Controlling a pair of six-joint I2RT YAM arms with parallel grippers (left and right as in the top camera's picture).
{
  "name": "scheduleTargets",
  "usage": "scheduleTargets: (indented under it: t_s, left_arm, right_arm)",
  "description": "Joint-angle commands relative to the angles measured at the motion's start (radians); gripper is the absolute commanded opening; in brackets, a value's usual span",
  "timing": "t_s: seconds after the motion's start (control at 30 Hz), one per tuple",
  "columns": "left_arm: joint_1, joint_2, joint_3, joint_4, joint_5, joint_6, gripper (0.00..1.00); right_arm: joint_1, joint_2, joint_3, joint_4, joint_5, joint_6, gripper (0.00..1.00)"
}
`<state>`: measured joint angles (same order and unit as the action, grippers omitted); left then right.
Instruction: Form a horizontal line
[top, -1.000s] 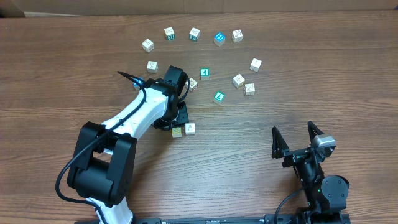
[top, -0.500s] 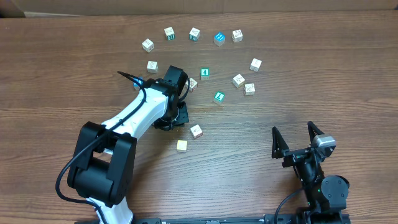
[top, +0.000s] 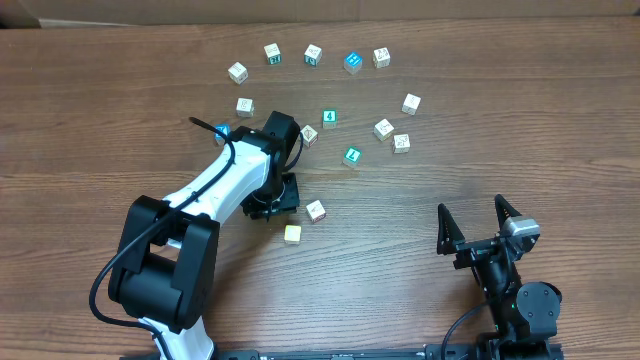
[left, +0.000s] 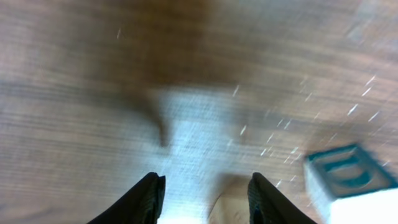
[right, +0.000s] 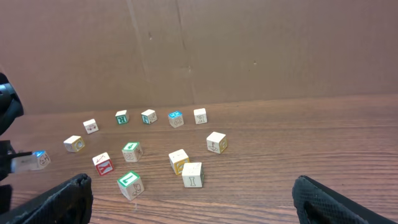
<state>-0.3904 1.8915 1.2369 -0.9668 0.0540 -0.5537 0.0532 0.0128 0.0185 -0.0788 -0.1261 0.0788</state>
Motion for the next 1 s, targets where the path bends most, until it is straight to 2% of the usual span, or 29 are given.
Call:
scheduleTargets:
  t_s: [0.0,0.13,0.33,0.4,0.97]
  left_arm:
    - [0.013,-0.007,0.069,-0.053,0.022,0.04,0.4]
    - [0.013,-0.007,0.168,-0.141,0.026,0.065,0.41]
    - [-0.013,-0.007,0.193,-0.238,0.051,0.064,0.12]
    - [-0.025,-0.007,0.183,-0.263,0.051,0.063,0.06]
    - [-0.172,-0.007,-0.013,-0.229,0.096,-0.024,0.04]
  right_arm:
    - [0.005,-0.01,-0.01,0.005,0.005,0.002,1.0]
    - [0.005,-0.01,-0.01,0.005,0.005,0.002,1.0]
    - [0.005,-0.01,-0.01,0.005,0.005,0.002,1.0]
    - [0.005,-0.01,-0.01,0.005,0.005,0.002,1.0]
    - [0.005,-0.01,-0.01,0.005,0.005,0.002,1.0]
